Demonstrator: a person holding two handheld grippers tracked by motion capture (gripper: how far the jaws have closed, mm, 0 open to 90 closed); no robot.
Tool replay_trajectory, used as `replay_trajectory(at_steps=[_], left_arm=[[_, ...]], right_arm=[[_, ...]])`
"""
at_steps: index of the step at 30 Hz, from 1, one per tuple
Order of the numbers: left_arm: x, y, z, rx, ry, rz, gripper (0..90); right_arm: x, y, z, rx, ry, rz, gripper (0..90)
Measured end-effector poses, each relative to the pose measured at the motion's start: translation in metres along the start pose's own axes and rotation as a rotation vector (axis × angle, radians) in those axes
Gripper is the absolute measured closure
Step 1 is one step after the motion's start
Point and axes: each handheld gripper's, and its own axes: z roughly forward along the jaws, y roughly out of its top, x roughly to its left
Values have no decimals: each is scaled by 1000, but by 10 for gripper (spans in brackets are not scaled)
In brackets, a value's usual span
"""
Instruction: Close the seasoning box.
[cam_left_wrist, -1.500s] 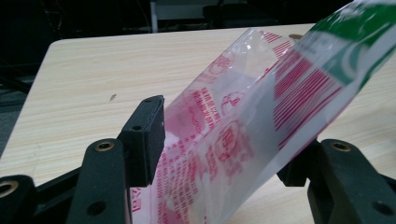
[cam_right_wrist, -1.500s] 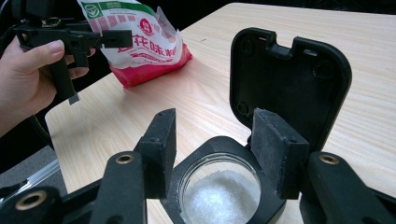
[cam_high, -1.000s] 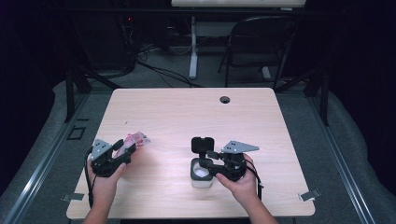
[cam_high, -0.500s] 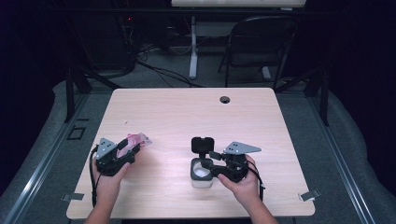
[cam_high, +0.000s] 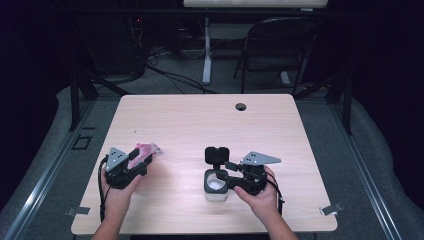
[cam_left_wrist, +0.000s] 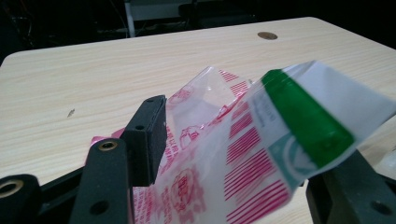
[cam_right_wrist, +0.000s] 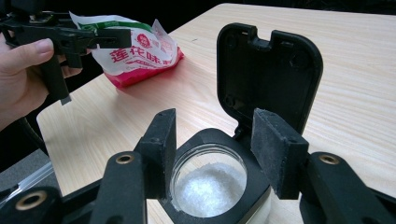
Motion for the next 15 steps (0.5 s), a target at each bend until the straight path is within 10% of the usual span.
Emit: replay_trajectory(at_steps=[15], left_arm=[[-33,0,9,32,-82,68,432]], right_arm=[[-7,4,-7,-11,-31,18,514]])
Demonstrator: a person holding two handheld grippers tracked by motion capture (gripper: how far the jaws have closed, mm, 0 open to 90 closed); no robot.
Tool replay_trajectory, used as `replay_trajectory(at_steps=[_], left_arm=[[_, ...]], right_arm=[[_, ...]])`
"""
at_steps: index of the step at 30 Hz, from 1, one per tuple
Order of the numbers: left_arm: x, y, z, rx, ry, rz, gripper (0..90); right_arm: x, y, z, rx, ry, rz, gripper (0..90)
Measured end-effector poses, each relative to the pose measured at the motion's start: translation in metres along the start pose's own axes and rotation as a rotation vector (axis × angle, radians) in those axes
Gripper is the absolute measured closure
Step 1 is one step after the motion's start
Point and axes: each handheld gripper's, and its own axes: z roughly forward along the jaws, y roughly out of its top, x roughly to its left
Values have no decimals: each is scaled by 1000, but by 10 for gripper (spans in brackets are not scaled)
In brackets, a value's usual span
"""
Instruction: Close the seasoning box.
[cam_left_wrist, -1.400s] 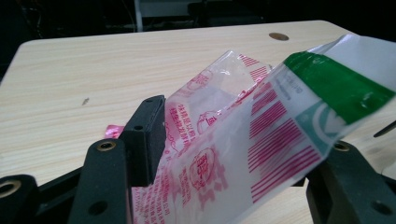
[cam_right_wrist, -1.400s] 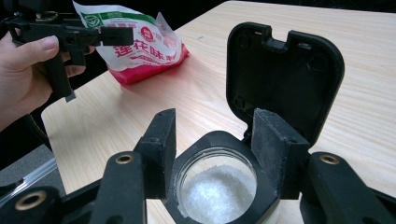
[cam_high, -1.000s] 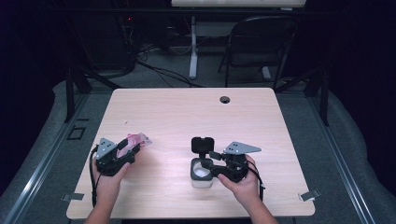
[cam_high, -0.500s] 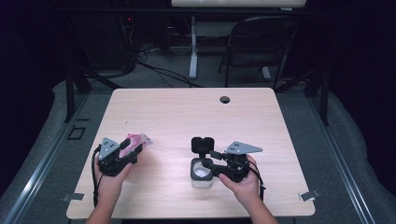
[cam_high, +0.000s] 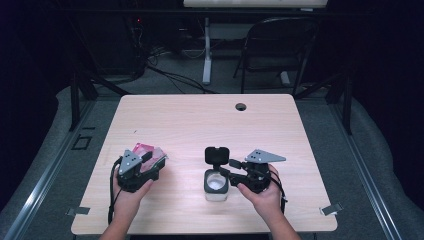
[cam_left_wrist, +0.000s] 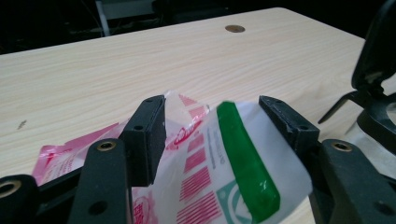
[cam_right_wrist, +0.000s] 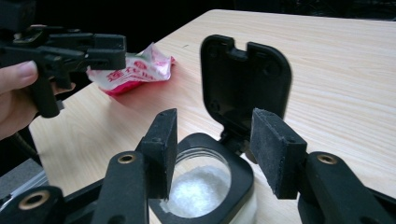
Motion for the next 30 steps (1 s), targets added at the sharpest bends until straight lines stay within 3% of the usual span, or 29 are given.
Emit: replay_trajectory(at_steps=[7,10,18,30], left_arm=[[-14,-2,1,20,-27,41,437],[-16,0,-2,6,-28,42,442],[-15,-2,-10,10,-14,44,451],[-9,-7,-20,7,13,21,457]], right_arm=[[-8,4,-1,-8,-16,29,514],[-11,6,-2,-13,-22,36,515],[-20,8,2,-9,-52,52,518],[-28,11,16,16,-51,60,505]])
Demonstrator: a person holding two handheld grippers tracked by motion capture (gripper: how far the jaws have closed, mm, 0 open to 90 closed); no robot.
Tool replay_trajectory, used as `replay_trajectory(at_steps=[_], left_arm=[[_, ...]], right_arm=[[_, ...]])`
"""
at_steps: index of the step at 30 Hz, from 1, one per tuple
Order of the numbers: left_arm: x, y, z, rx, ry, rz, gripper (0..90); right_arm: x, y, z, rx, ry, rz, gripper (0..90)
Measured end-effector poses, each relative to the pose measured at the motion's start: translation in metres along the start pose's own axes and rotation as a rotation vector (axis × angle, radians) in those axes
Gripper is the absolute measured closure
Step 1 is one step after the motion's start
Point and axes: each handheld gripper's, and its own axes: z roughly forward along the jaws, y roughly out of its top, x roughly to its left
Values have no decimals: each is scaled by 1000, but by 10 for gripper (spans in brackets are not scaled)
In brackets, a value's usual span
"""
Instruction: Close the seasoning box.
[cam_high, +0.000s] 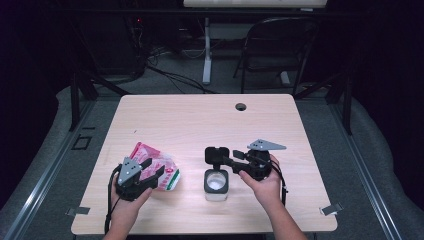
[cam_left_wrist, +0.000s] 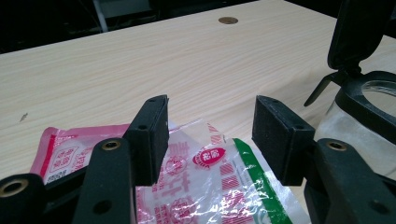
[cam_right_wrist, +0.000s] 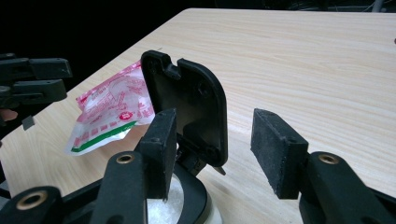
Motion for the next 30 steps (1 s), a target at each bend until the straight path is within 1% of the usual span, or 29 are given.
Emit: replay_trajectory(at_steps=[2,5,10,11,13,14,16,18,21,23,24,27,28,30], left_arm=[[1,-1,-2,3,8,1,457],[3,-4,-7,7,21,-10,457],[7,-8,-12,3,43,-27,459],[8,-9,-13,5,48,-27,459],[9,-10,-15,6,55,-30,459],[9,-11,-15,4,56,-35,459],[10,-11,-16,6,60,-37,459],[11,-11,-16,5,61,-37,458],[10,-11,-15,6,56,-36,459],[9,-10,-14,4,52,-34,461],[9,-10,-14,6,49,-34,461],[7,-9,-12,5,39,-30,461],[7,-8,-11,5,37,-24,461],[6,-8,-9,7,32,-24,461]], right_arm=[[0,1,4,8,4,3,503],[1,3,8,12,10,1,499],[1,9,11,3,18,-8,491],[1,10,12,-6,18,-4,489],[1,13,11,-9,23,-10,489],[1,14,11,-19,25,-8,487],[2,15,10,-24,32,-11,491],[3,16,9,-31,40,-25,500],[6,18,5,-37,59,-43,522],[9,19,3,-34,48,-64,547],[9,18,3,-36,45,-69,570],[8,17,0,-37,31,-80,695],[7,17,-1,-37,30,-85,705],[6,16,-3,-37,41,-97,717]])
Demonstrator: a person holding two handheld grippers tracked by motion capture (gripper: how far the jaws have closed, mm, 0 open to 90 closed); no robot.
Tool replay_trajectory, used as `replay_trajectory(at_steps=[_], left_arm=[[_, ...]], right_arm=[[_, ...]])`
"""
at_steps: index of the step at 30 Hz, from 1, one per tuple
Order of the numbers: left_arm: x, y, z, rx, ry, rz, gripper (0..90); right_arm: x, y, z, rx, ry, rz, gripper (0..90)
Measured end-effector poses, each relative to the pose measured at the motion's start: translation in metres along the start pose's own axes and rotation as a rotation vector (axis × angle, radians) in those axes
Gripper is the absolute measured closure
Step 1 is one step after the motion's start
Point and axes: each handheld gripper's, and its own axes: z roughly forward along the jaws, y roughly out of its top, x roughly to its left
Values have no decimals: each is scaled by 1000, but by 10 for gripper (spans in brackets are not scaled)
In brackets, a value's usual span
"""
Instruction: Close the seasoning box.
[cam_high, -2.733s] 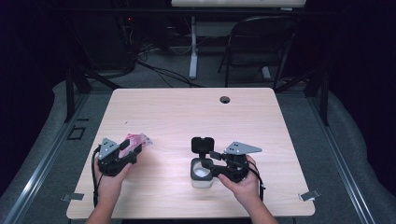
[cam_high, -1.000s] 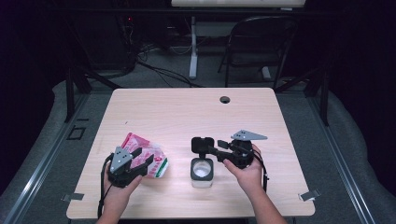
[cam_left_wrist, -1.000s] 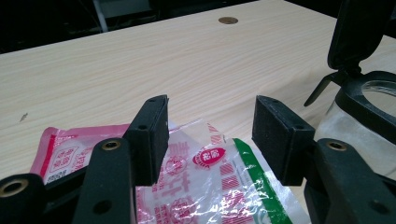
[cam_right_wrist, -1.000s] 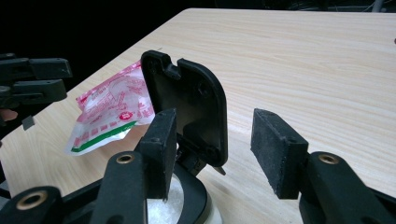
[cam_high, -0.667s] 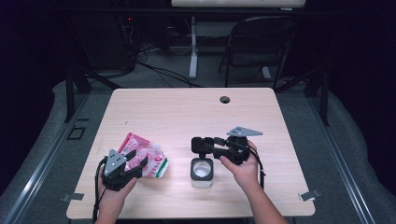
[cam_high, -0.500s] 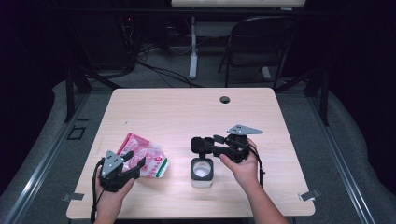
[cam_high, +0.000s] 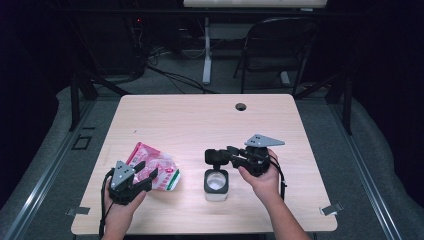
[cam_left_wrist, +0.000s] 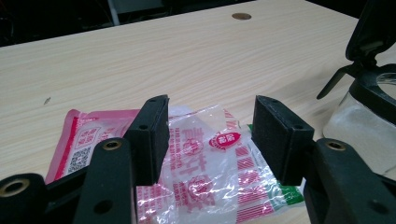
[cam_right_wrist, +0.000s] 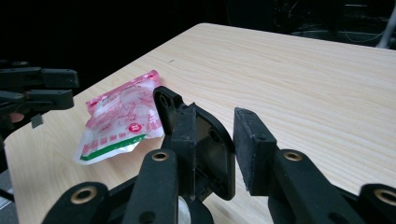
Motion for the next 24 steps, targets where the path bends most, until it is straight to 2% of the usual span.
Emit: replay_trajectory(at_steps=[3,12,18,19,22,24], left_arm=[[-1,0,2,5,-4,4,461],[-3,4,8,-3,-21,9,462],[-3,7,15,-5,-33,13,462],[-3,8,16,-4,-36,15,462],[-5,11,21,-11,-48,18,462],[-6,14,24,-14,-56,23,462]], right_arm=[[2,-1,-2,-3,-18,-41,733],[9,-4,-7,-4,-43,-89,733],[24,-8,-9,-2,-99,-193,717],[27,-9,-10,1,-99,-207,703],[33,-12,-13,-2,-79,-207,658],[35,-15,-14,0,-48,-186,636]])
